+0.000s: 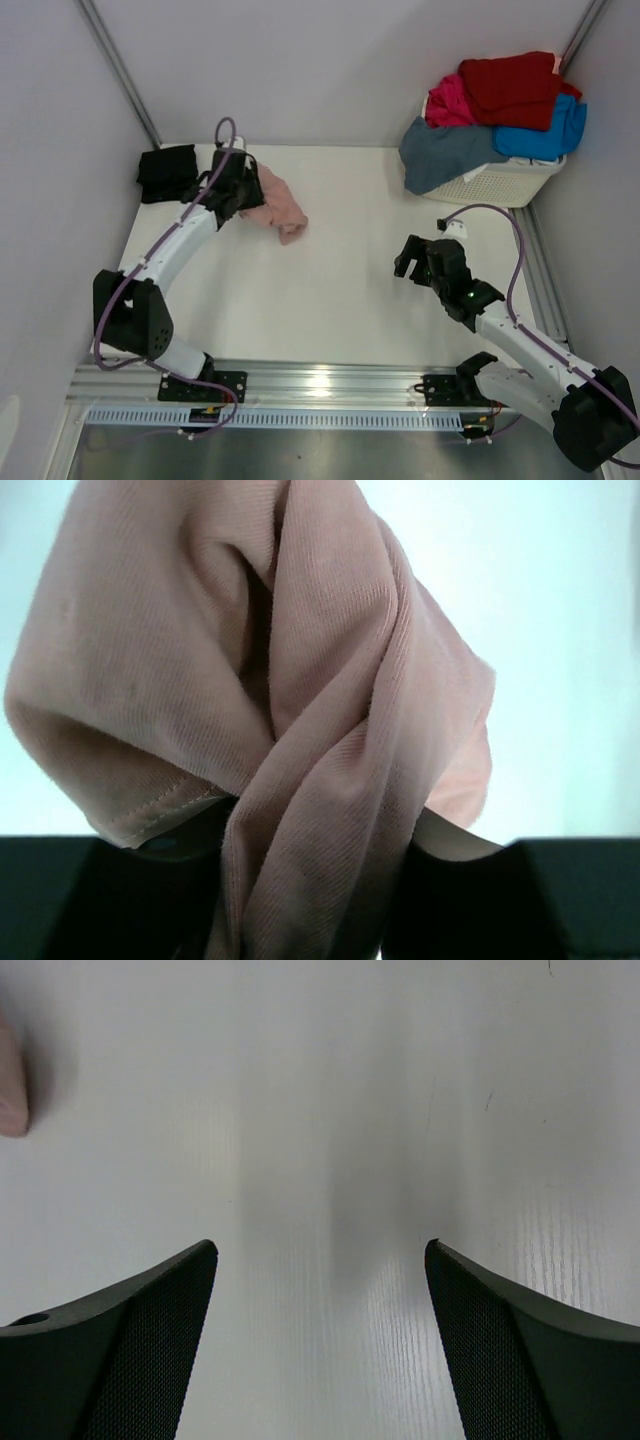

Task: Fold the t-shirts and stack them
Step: Put the neatly folded tshirt into the corner of the board with the left arm

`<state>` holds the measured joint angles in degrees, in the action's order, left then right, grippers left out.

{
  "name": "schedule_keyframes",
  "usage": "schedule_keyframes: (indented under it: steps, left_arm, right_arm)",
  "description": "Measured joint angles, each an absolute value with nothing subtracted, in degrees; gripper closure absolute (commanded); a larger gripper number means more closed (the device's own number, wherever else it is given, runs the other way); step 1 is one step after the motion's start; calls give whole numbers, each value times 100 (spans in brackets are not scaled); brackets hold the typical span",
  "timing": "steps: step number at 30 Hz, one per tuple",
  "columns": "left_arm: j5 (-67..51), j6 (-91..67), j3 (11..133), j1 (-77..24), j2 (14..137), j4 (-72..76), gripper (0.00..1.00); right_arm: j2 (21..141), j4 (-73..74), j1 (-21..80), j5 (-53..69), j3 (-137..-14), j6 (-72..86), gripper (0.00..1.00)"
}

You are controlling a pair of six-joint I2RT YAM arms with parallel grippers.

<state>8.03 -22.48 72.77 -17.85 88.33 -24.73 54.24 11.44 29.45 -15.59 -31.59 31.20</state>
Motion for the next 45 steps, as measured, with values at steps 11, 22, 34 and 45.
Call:
schedule_keyframes:
  steps: [11, 22, 34, 45]
  left_arm:
    - [1404, -2198, 7745, -803, 7872, -2523, 99]
    - [2062, -2285, 7732, 165, 6991, -2633, 99]
    - [1859, -2945, 6928, 1135, 7476, -2884, 100]
    - [1452, -3044, 8862, 1149, 9605, -3098, 99]
  right_arm:
    - [5494, 1120, 2945, -1553, -3159, 3081, 11]
    - [5586, 1063, 2943, -1435, -3159, 3037, 11]
    - [5557, 974, 2941, -1337, -3159, 3011, 11]
    - [5378, 1111, 2941, -1321, -3155, 3028, 11]
